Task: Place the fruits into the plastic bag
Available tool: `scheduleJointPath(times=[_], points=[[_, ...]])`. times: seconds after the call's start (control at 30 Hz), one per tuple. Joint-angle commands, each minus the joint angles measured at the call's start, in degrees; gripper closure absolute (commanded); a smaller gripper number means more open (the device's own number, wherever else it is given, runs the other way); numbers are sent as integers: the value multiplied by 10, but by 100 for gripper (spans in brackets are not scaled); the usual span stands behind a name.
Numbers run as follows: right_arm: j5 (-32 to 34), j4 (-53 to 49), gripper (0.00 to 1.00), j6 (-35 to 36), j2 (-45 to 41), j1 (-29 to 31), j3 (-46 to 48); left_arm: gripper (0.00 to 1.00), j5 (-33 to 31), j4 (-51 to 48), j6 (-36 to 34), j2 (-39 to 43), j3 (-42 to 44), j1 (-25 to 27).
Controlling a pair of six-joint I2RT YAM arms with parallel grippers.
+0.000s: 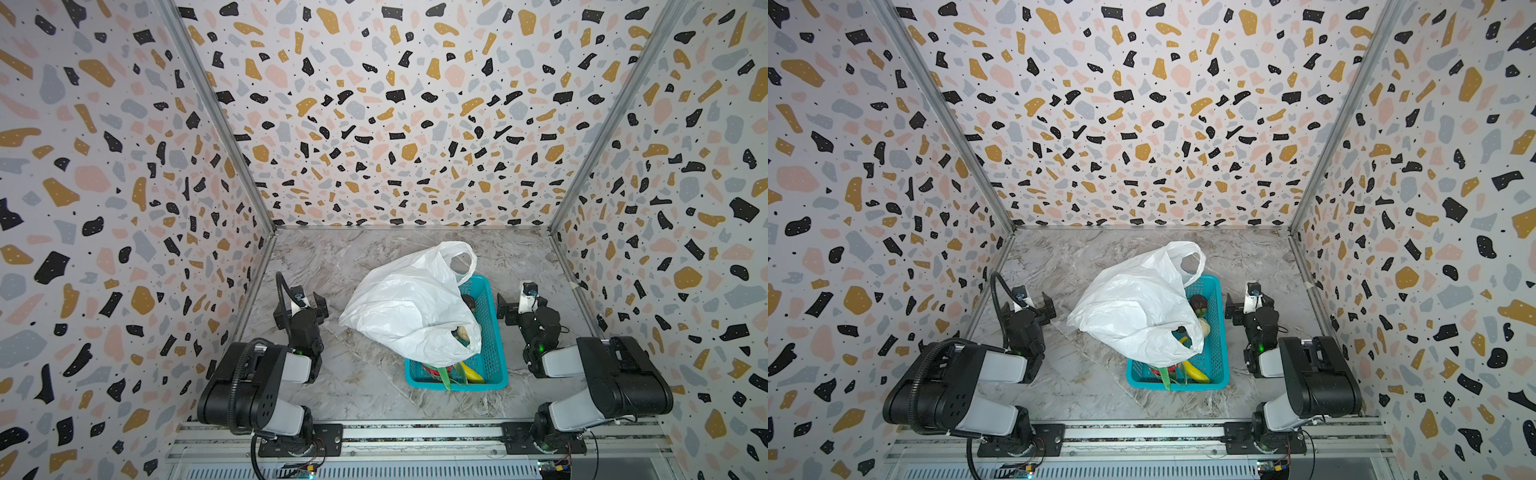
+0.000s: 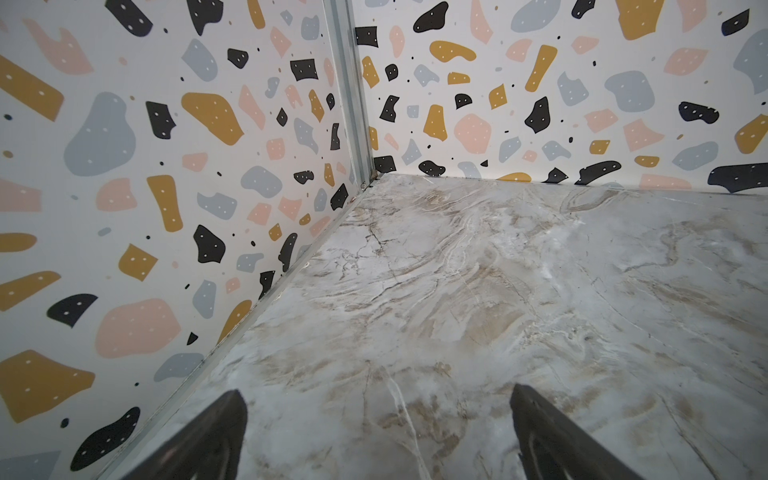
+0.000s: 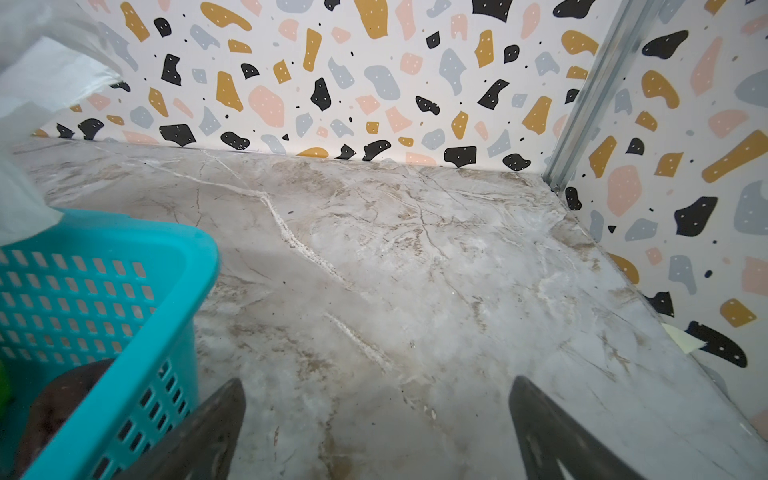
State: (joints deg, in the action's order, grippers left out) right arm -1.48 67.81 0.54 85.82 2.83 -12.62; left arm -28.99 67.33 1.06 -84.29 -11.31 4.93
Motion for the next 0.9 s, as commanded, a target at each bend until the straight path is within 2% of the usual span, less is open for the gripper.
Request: scheduleJointPath(times=[0.0, 0.17, 0.2, 0.23, 0.27, 0.3, 0.33, 0.4, 0.47, 0.53, 0.6, 0.67, 0.77, 0.83, 0.87], points=[[-8, 14, 1, -1, -5, -3, -4, 1, 4, 18, 0, -2, -14, -2], [-6, 18, 1, 1, -9, -2, 1, 1, 3, 20, 2, 5, -10, -2], [14, 17, 1, 1, -22, 6, 0, 1, 4, 7, 6, 12, -14, -2], [34, -58, 1, 0, -55, 15, -23, 1, -10, -8, 12, 20, -24, -1], [43, -185, 1, -25, -85, 14, -67, 1, -23, -74, 21, 32, -59, -1], [52, -326, 1, -63, -102, 9, -138, 1, -34, -202, 30, 48, -117, -1], [59, -425, 2, -85, -105, 8, -193, 1, -55, -269, 39, 52, -161, -1], [41, -488, 9, -99, -123, 11, -230, 1, -49, -332, 36, 61, -216, -1], [58, -503, 9, -134, -163, 17, -232, 1, -51, -362, 29, 74, -255, 1], [66, -548, 9, -198, -202, 18, -244, 1, -74, -452, 93, 85, -327, 3], [44, -587, 9, -235, -230, 26, -255, 1, -36, -575, 172, 85, -411, 8], [29, -615, 9, -251, -255, 41, -260, 1, 1, -641, 222, 87, -464, 52], [27, -653, 9, -265, -289, 59, -259, 0, -6, -729, 216, 68, -551, 201], [41, -681, 9, -300, -308, 60, -256, 1, -16, -771, 199, 36, -599, 310], [45, -687, 9, -311, -314, 60, -253, 1, -18, -787, 198, 20, -621, 348]])
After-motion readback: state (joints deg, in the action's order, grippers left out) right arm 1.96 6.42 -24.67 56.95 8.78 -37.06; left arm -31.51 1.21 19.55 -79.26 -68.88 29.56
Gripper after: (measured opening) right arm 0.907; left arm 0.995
